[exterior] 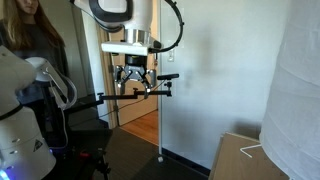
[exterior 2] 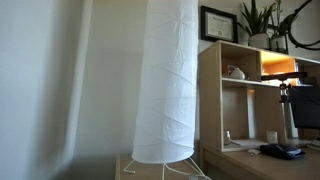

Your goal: Open the top drawer

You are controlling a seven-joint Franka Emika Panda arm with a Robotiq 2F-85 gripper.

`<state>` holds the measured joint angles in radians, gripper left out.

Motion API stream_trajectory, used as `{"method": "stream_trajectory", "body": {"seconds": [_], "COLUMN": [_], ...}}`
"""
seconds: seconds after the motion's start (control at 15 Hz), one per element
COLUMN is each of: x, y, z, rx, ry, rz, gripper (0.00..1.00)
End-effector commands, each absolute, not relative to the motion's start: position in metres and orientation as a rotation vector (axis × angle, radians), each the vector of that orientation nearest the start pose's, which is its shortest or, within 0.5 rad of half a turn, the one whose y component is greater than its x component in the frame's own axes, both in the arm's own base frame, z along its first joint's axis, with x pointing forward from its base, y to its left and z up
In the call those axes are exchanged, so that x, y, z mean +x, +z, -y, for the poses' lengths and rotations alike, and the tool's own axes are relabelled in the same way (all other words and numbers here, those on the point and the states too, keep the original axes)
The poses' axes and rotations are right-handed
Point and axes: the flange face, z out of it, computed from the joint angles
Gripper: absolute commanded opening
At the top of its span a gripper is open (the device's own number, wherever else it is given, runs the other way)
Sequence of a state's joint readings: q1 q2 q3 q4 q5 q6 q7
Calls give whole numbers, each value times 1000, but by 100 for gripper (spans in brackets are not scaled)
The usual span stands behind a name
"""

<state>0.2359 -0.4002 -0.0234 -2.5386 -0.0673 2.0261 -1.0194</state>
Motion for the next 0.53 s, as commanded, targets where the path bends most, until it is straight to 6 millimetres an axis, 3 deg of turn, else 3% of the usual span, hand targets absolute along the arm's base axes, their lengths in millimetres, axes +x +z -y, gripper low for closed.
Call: {"method": "stream_trajectory", "body": {"seconds": [0.0,0.47], "x": [388,399], "y": [403,392], "z": [-80,-84], "rx": [-2527,-2499], "ry": [193,204], "rz": [1859,1853], "gripper": [100,100]}}
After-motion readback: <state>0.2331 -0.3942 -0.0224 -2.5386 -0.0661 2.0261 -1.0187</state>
